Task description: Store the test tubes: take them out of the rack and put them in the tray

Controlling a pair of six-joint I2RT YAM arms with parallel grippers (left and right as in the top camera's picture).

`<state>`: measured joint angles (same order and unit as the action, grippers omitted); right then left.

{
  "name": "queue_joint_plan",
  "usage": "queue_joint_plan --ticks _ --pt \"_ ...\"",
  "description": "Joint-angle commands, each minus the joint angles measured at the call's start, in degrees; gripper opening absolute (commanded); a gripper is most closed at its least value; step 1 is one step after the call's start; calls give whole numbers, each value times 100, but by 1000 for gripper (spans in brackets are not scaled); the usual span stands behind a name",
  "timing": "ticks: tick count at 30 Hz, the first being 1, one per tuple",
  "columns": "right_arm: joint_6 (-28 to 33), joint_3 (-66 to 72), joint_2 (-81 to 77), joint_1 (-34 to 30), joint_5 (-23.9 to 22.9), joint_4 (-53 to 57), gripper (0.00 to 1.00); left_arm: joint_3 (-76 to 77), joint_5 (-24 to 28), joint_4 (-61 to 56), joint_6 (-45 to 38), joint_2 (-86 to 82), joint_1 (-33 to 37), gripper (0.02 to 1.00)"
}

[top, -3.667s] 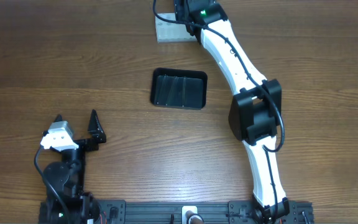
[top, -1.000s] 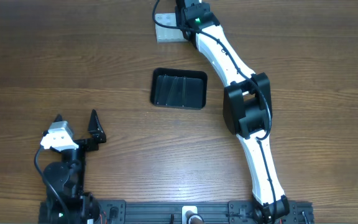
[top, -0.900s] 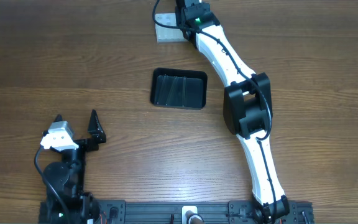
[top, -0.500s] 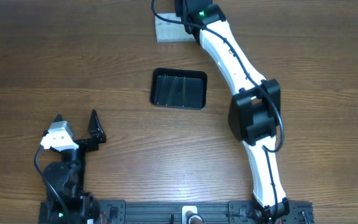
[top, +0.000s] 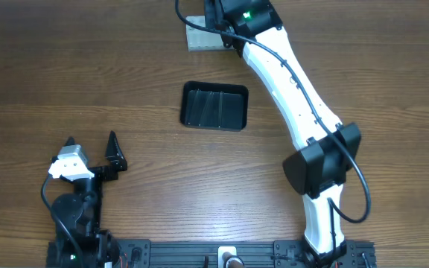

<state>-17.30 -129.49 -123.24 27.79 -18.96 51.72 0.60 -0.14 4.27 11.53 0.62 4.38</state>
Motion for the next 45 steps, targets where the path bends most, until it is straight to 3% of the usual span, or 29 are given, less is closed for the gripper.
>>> queue_joint_plan --ticks 1,5,14,24,45 --pt "-739 -26 302 107 420 695 119 -26 79 9 -85 -46 35 998" --pt "-1132 -7 289 188 627 1556 112 -26 76 9 -85 -46 35 998" --pt "-1360 131 105 229 890 2599 112 -26 76 9 -85 -46 35 998" --pt "-1445 1123 103 229 1449 2479 121 -26 76 9 -85 -46 35 998" --pt "-1440 2044 94 -52 1397 1626 117 -26 76 9 -85 -46 35 998"
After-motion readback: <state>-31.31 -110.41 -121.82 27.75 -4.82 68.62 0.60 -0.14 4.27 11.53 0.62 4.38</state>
